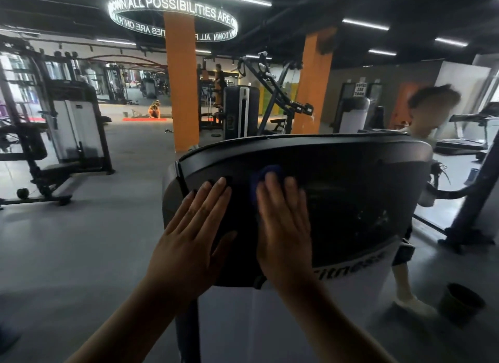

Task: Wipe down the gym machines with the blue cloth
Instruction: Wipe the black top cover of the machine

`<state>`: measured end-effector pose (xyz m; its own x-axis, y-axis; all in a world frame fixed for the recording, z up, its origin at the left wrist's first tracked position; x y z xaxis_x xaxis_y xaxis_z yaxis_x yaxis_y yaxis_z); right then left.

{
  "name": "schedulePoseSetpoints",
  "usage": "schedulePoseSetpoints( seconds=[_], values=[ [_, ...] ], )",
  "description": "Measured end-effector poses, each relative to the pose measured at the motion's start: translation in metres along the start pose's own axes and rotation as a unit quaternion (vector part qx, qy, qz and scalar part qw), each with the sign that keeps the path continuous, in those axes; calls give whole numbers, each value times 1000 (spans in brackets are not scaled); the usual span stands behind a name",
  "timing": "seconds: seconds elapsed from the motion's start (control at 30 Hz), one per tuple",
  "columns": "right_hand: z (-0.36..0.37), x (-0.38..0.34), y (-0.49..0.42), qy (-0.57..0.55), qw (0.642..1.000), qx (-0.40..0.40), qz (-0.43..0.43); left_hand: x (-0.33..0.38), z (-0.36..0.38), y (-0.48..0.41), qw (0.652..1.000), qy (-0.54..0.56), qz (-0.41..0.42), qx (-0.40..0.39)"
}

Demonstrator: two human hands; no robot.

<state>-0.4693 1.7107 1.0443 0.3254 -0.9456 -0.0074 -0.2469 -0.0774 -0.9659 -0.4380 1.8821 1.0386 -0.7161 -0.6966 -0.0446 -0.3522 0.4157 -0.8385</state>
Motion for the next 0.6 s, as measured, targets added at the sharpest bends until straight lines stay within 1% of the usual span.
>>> schedulePoseSetpoints(
  seconds=[0.07, 0.1, 0.13, 0.17, 0.23, 0.3, 0.33, 0.37, 0.43, 0.5, 0.53, 0.57, 0.6],
  values=[
    [11, -19, 2, 4, 996, -29, -80, 4, 3, -3, 1000, 1, -3, 7],
    [11, -15, 1, 12, 995, -31, -99, 5, 3, -4, 1000, 0, -6, 7],
    [6, -6, -1, 20, 995, -22, -98, 5, 3, -3, 1000, -1, -7, 7],
    [-1, 8, -2, 23, 997, -6, -76, 4, 2, -2, 1000, -4, -7, 6],
    [-16, 39, -3, 16, 1000, 24, 5, 4, 0, 0, 1000, -10, -13, -4],
    [-22, 48, -2, 0, 997, 48, 65, 5, 1, 1, 1000, -11, -23, -13],
    [-20, 43, -2, -5, 996, 52, 70, 6, 1, -1, 999, -8, -29, -14],
    [-15, 33, -3, -10, 998, 44, 54, 8, 2, -1, 999, -6, -36, -13],
    [-4, 12, -4, -9, 1000, 5, -25, 13, 3, -4, 999, 1, -45, -11],
    [-4, 14, -5, 7, 996, -23, -88, 17, 3, -5, 999, 4, -48, -16],
    [-10, 25, -6, 14, 996, -22, -89, 18, 3, -5, 999, 4, -48, -21],
    [-19, 40, -8, 16, 998, -13, -62, 19, 2, -5, 999, 4, -49, -24],
    [-29, 57, -10, 13, 1000, 3, -10, 20, 0, -5, 999, 4, -48, -25]
  ],
)
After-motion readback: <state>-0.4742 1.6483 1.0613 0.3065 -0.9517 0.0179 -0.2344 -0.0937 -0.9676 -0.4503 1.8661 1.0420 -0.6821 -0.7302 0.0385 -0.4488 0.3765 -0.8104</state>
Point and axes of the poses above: each hand's wrist, its own y-axis away from the middle knuckle, its own z-axis out of the palm, x = y × z, the point moved 7 cm from there along -y, towards the middle knuckle, and after that the axes turned 3 degrees about x, right-handed, at the moved point
